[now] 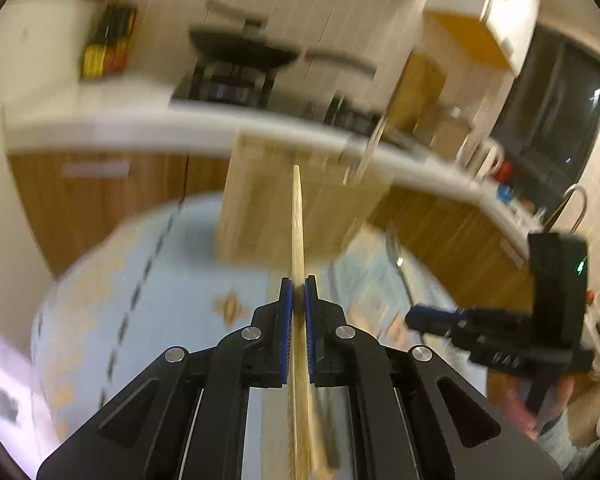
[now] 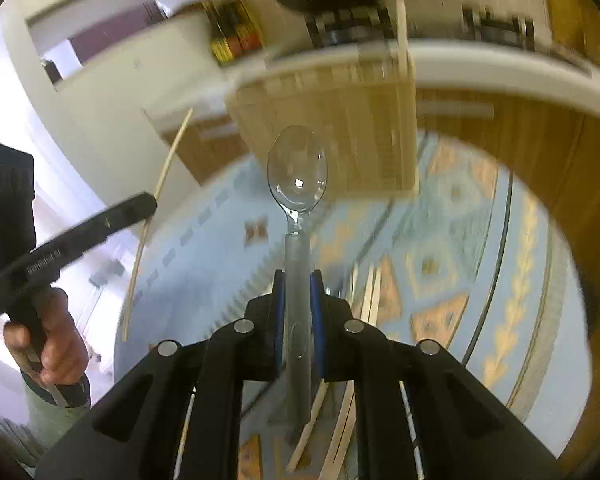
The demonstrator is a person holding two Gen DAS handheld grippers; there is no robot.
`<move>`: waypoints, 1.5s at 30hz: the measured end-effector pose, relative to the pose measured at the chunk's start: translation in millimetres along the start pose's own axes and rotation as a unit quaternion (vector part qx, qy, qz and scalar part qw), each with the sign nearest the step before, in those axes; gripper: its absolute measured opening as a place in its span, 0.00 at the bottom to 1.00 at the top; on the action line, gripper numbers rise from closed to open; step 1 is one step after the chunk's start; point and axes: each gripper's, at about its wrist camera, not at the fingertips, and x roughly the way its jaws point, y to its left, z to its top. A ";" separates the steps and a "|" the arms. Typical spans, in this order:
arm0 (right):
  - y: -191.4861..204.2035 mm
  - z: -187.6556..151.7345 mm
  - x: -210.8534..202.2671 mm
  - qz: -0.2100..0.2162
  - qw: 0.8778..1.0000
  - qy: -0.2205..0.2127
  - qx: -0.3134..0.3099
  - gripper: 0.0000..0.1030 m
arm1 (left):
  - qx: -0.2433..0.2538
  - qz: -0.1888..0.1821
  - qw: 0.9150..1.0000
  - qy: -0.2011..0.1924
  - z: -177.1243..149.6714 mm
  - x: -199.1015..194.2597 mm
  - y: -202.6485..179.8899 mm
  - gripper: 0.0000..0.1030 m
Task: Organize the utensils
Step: 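Carry the spoon and chopstick up and drop them into the caddy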
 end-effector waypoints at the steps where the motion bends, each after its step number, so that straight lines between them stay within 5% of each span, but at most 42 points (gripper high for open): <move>1: 1.4 9.2 -6.0 0.000 1.000 -0.019 -0.007 0.09 | 0.002 -0.006 1.000 -0.014 9.2 -1.8 -3.2 0.04; 9: 0.3 77.7 -36.5 -0.024 0.988 -0.150 -0.041 0.09 | 0.009 -0.049 0.990 -0.129 85.9 4.9 -19.2 0.04; 21: -34.6 158.4 6.2 -0.082 0.969 -0.232 -0.019 0.09 | 0.004 -0.007 0.981 -0.193 140.1 67.8 -3.4 0.04; 32: -45.0 154.2 60.2 -0.139 0.958 -0.247 -0.038 0.09 | 0.018 0.029 0.978 -0.207 130.4 113.1 13.7 0.04; 40: -47.2 136.0 59.6 -0.130 0.958 -0.254 -0.045 0.11 | 0.023 0.018 0.979 -0.202 109.2 121.2 21.6 0.05; 45: -47.5 121.8 48.8 -0.122 0.960 -0.248 -0.046 0.30 | 0.024 0.013 0.981 -0.192 96.7 115.3 22.8 0.09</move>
